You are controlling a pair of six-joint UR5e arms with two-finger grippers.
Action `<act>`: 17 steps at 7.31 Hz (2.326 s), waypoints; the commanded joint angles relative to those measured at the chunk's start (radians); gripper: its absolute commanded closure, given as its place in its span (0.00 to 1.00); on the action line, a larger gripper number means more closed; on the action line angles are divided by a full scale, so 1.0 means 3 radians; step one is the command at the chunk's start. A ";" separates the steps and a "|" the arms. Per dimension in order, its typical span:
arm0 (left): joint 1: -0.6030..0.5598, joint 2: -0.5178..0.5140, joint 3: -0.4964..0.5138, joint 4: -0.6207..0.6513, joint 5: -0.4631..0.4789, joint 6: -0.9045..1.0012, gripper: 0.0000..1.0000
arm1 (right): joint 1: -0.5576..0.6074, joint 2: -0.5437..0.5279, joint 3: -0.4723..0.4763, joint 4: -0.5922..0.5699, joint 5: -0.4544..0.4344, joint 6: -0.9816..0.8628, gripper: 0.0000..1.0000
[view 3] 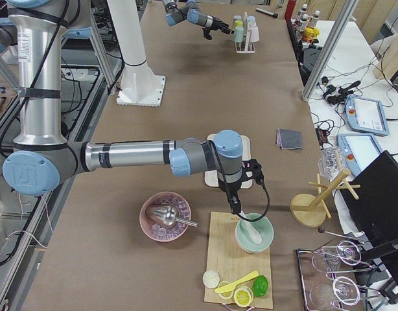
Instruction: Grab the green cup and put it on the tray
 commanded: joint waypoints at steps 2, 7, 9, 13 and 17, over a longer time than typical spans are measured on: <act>-0.0018 -0.0118 0.0191 -0.0028 0.0080 0.0132 0.02 | -0.0124 0.0572 -0.0723 0.0052 0.0509 0.0211 0.11; -0.0064 -0.0312 0.0635 -0.0313 0.0249 0.0131 0.02 | -0.0307 0.0807 -0.1482 0.0809 0.0874 0.1253 0.09; -0.0100 -0.0388 0.0723 -0.0324 0.0330 0.0131 0.02 | -0.0532 0.0915 -0.1568 0.1062 0.0859 0.1520 0.06; -0.0197 -0.0450 0.0906 -0.0461 0.0346 0.0126 0.02 | -0.0803 0.0941 -0.1748 0.1310 0.0772 0.1751 0.13; -0.0202 -0.0506 0.1039 -0.0509 0.0346 0.0137 0.02 | -0.0896 0.0982 -0.1830 0.1315 0.0721 0.1761 0.38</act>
